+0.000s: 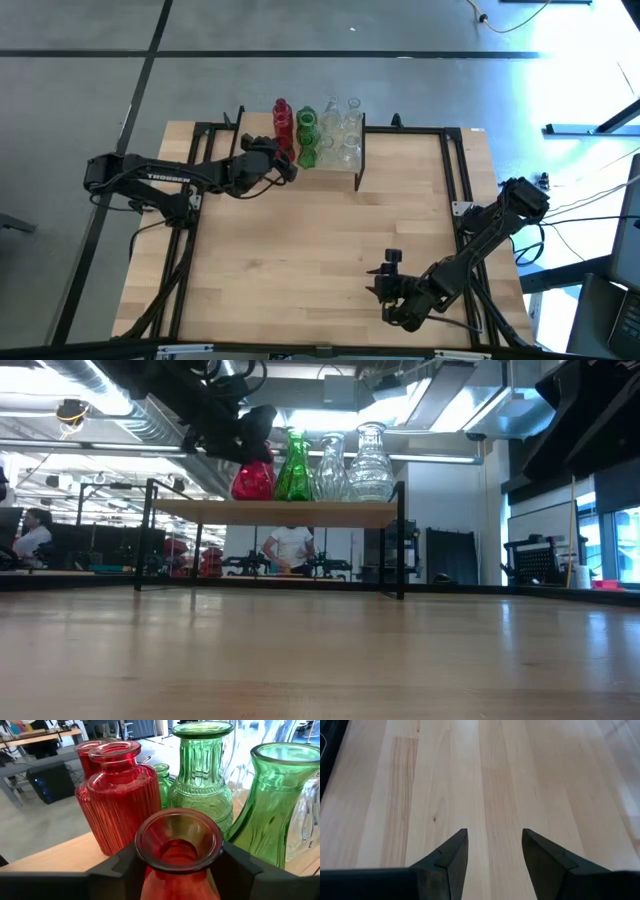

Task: Sort vases onto shelf
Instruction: Put the red vase aligned with the other red vases on the shelf, then return to Home Position

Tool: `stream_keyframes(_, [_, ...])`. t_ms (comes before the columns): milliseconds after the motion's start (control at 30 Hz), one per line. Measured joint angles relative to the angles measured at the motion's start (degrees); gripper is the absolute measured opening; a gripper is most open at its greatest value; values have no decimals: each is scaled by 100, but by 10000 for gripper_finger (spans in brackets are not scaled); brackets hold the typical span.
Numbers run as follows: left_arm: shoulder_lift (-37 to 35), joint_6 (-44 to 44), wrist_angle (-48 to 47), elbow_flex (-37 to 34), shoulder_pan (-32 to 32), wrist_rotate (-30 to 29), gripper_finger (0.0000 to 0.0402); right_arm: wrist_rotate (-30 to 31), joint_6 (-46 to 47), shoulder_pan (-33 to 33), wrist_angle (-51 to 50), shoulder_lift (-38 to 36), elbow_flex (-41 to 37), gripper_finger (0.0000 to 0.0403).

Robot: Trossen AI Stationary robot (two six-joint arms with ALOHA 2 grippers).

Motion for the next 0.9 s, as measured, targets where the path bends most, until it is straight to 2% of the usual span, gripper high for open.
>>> stream_keyframes(267, [-109,151,44,0,-15,54,244,0,-1,0,15,-2,0,172])
stream_keyframes(467, [-633,428,58,130,-246,178,253,-44,4,0,23,-2,0,172])
stream_keyframes(633, [-1214,590,73,258,-737,179,253,-47,358,-9,283,-4,0,172])
stream_keyframes(700, [-1387,604,18,258,-971,440,252,-86,343,-38,436,-4,0,172])
stream_keyframes(900, [-1654,570,-783,205,-1717,1974,221,-428,63,-156,611,-7,0,172])
